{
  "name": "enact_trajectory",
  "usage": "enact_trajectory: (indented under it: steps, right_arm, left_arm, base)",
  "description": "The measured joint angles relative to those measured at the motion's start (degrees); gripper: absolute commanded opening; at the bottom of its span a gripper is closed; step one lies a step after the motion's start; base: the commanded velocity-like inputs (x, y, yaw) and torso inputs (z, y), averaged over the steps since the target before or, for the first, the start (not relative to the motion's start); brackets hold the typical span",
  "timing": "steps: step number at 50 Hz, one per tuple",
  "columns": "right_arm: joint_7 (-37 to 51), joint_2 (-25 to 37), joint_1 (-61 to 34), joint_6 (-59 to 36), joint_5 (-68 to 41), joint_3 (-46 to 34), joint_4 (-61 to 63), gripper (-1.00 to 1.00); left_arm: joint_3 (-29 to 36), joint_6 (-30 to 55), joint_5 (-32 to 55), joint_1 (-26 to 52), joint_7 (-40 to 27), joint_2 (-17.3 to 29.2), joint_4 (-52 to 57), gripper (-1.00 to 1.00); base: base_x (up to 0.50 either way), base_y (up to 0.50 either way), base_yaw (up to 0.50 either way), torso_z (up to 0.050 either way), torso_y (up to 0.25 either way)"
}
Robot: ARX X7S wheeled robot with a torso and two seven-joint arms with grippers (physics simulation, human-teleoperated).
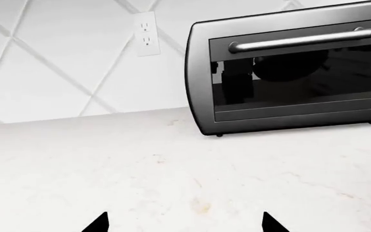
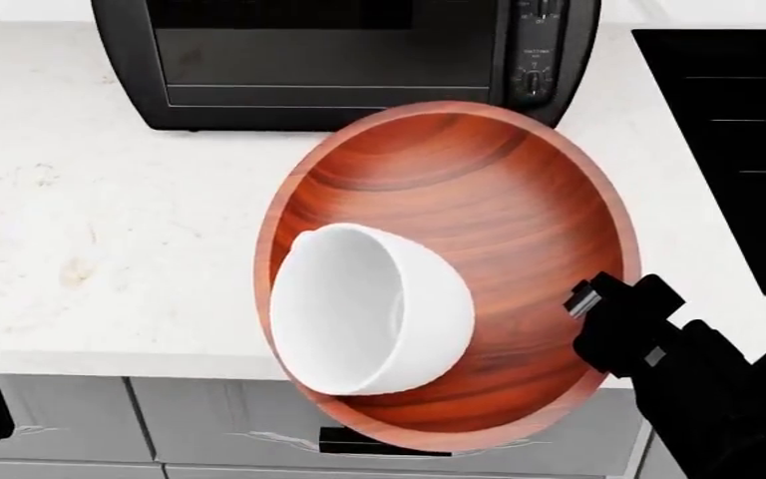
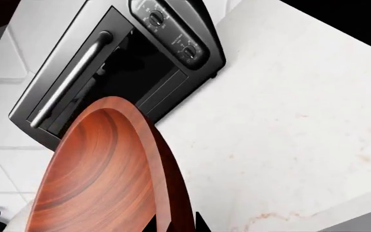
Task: Place the cup inside the bowl on the dining table and move the bowl to any counter.
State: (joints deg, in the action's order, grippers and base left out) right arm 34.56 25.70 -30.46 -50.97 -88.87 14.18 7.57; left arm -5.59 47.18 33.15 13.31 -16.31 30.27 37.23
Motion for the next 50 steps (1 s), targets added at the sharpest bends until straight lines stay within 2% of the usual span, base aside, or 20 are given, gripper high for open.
enact_trajectory:
  steps: [34,50]
  right_arm:
    - [0.0,0.5,0.0,0.1,0.1,-1.1,-0.5,-1.00]
    - [-0.5,0.5,0.5,0.6,0.3,-1.3,-0.7,-1.00]
  left_arm:
    - [0.6,-0.7,-0.1,-0.6,-0.4,0.0,-0.3,1.00]
    - [0.4,-1.0,0.1,-0.9,-0.5,0.2,-0.3,1.00]
  base:
    - [0.00,0.00,0.00,0.000,0.001]
    - [0.13,0.00,0.00,0.001,0.001]
